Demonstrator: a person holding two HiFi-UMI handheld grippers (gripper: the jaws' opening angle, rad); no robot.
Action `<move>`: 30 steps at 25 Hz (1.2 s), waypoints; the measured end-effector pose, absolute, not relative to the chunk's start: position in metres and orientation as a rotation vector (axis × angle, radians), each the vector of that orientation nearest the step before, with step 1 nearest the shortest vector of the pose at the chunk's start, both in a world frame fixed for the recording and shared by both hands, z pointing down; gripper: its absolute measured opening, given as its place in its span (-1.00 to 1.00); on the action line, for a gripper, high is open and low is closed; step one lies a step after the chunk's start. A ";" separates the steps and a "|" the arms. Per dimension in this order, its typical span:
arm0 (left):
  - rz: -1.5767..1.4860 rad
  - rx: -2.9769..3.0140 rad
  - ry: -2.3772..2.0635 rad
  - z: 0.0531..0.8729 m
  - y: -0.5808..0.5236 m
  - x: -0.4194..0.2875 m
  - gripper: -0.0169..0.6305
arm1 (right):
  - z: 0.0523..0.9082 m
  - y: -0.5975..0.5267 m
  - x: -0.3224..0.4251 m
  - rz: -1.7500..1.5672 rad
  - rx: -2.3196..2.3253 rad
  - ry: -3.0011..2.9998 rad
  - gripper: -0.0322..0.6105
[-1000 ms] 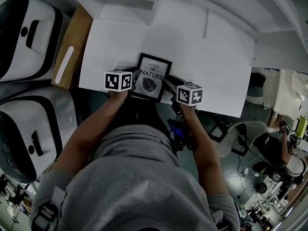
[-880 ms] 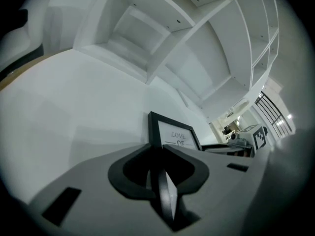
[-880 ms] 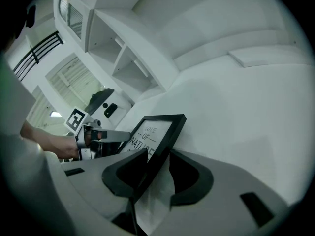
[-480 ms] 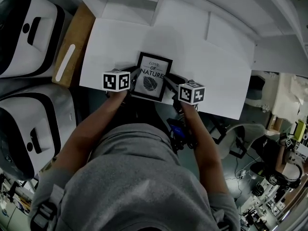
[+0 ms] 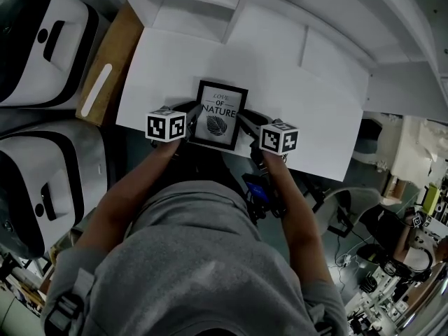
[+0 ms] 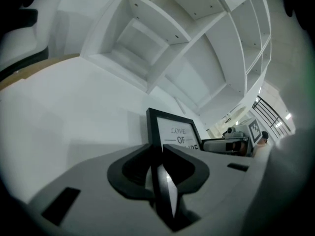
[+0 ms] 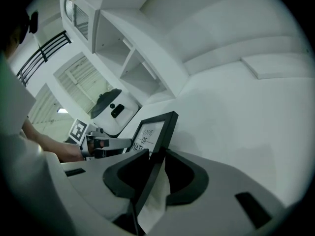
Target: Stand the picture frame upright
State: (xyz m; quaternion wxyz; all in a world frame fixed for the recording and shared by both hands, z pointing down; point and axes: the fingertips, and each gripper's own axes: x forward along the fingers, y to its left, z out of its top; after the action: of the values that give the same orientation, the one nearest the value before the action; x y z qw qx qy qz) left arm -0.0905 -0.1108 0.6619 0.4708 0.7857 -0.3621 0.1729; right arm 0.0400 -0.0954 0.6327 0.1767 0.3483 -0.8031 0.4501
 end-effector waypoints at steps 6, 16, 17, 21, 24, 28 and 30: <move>0.391 2.012 -0.935 0.632 -0.127 -0.093 -0.71 | 0.617 -0.108 0.040 1.254 0.981 -2.323 -0.58; 0.377 2.073 -0.982 0.609 -0.135 -0.098 -0.71 | 0.595 -0.123 0.036 1.180 0.956 -2.390 -0.60; 0.378 2.072 -0.985 0.608 -0.135 -0.099 -0.71 | 0.594 -0.123 0.035 1.174 0.949 -2.394 -0.61; 0.369 2.078 -1.003 0.602 -0.136 -0.102 -0.71 | 0.585 -0.126 0.032 1.138 0.928 -2.426 -0.61; 0.353 2.095 -1.020 0.595 -0.141 -0.105 -0.71 | 0.577 -0.130 0.030 1.118 0.925 -2.457 -0.62; 0.342 2.125 -1.032 0.584 -0.149 -0.109 -0.71 | 0.565 -0.136 0.026 1.092 0.928 -2.492 -0.62; 0.342 2.144 -1.035 0.577 -0.151 -0.110 -0.71 | 0.559 -0.136 0.024 1.076 0.928 -2.505 -0.62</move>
State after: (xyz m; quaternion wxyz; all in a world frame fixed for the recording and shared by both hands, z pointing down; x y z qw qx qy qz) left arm -0.1102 -0.1514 0.5773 0.3598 0.8317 -0.4015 0.1327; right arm 0.0240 -0.1362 0.5586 0.1304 0.3193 -0.8624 0.3706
